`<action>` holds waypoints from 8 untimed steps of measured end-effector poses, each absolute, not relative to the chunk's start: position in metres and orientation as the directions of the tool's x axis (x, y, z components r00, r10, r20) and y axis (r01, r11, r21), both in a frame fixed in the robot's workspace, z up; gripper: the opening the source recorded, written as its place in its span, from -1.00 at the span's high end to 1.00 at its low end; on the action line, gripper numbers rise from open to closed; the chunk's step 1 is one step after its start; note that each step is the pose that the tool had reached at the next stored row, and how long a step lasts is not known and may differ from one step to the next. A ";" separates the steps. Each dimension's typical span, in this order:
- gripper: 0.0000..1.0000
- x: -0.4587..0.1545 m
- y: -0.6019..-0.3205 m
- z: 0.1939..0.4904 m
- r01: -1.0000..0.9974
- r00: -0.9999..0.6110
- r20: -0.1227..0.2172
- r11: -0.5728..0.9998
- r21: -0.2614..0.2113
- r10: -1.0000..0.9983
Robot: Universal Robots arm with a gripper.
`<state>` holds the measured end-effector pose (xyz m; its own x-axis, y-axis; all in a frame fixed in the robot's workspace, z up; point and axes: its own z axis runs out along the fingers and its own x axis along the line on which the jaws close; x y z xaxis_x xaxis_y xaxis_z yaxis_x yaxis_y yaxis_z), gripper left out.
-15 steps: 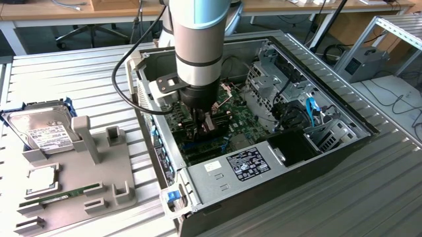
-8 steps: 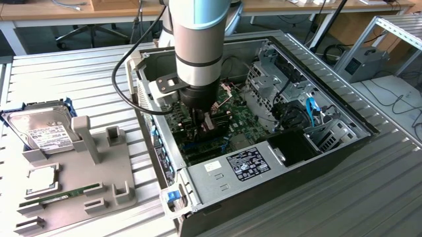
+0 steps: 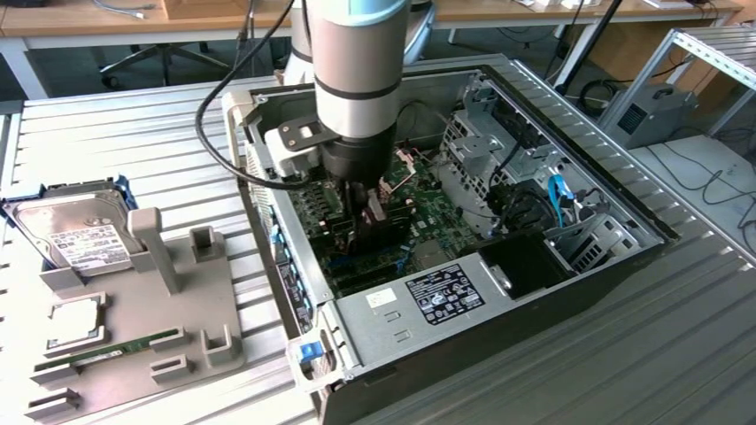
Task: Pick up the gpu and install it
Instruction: 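Insert the gpu into the slot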
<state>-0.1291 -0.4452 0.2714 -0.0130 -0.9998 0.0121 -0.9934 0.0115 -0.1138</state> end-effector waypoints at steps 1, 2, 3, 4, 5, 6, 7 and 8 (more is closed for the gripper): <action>0.10 -0.129 -0.444 0.276 -0.993 -0.013 0.012 0.011 -0.114 -1.000; 0.10 -0.129 -0.444 0.279 -0.993 -0.013 0.012 0.012 -0.114 -1.000; 0.10 -0.129 -0.443 0.280 -0.993 -0.013 0.012 0.011 -0.114 -1.000; 0.12 -0.129 -0.443 0.281 -0.993 -0.013 0.012 0.011 -0.114 -1.000; 0.12 -0.129 -0.443 0.281 -0.993 -0.013 0.012 0.011 -0.114 -1.000; 0.12 -0.128 -0.443 0.281 -0.993 -0.013 0.012 0.011 -0.113 -1.000; 0.25 -0.126 -0.443 0.281 -0.994 -0.013 0.012 0.011 -0.112 -1.000; 0.39 -0.125 -0.443 0.281 -0.994 -0.013 0.012 0.011 -0.110 -1.000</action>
